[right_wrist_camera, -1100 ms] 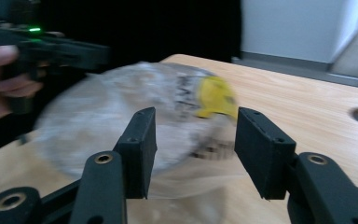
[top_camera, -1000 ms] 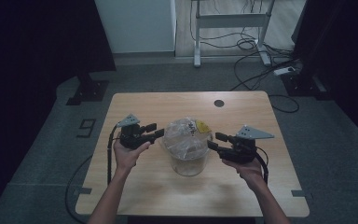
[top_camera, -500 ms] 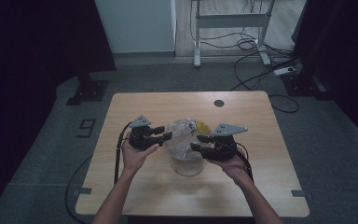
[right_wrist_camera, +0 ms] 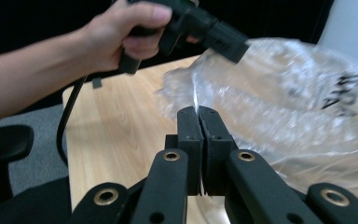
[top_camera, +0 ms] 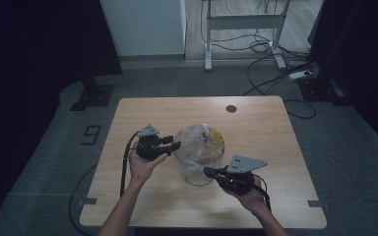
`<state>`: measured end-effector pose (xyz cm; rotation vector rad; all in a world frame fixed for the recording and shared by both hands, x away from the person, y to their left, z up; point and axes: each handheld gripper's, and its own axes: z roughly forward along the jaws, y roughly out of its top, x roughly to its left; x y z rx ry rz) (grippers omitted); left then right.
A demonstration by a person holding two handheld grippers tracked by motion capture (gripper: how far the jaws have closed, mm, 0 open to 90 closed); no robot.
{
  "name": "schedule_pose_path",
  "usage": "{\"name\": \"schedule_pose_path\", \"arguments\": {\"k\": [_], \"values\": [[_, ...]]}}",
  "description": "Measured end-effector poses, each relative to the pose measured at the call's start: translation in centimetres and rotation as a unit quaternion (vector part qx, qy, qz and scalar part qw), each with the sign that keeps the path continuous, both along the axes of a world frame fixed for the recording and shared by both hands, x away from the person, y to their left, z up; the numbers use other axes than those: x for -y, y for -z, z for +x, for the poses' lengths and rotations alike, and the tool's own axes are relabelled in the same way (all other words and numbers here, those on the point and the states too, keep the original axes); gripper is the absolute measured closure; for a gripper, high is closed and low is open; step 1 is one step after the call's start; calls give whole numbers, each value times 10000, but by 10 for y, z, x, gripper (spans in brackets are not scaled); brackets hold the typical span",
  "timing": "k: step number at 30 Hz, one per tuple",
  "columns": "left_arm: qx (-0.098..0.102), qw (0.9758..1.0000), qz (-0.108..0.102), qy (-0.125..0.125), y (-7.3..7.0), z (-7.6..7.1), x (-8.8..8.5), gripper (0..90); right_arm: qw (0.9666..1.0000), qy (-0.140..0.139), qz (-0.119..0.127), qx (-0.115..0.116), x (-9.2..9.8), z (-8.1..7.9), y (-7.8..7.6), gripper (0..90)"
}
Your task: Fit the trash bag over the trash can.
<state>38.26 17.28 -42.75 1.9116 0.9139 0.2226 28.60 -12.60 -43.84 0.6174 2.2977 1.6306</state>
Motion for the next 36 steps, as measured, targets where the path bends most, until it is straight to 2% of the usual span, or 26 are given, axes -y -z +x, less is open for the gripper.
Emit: {"name": "schedule_pose_path", "arguments": {"k": [3, 6, 14, 24, 32, 36], "values": [[-24, 10000, 10, -7, 1, 1, 0, 538, 9999, -50, -88, -83, -4, 0, 12, 878], [-65, 10000, -42, 4, 2, 1, -1, 537, 9994, 0, -327, -109, -6, 2, 25, 879], [-103, 9999, -63, 65, 4, 0, 1, 536, 9984, 139, -489, -239, -10, 11, 48, 880], [-109, 9998, -125, 102, 5, -1, 0, 529, 9976, 138, -379, -571, -11, 24, 70, 879], [-161, 9996, -214, 124, 6, -2, -1, 525, 9972, 119, -355, -651, -10, 25, 77, 877], [-121, 9996, -211, 129, 6, -4, -2, 516, 9971, 152, -344, -656, -10, 25, 80, 864]]}}
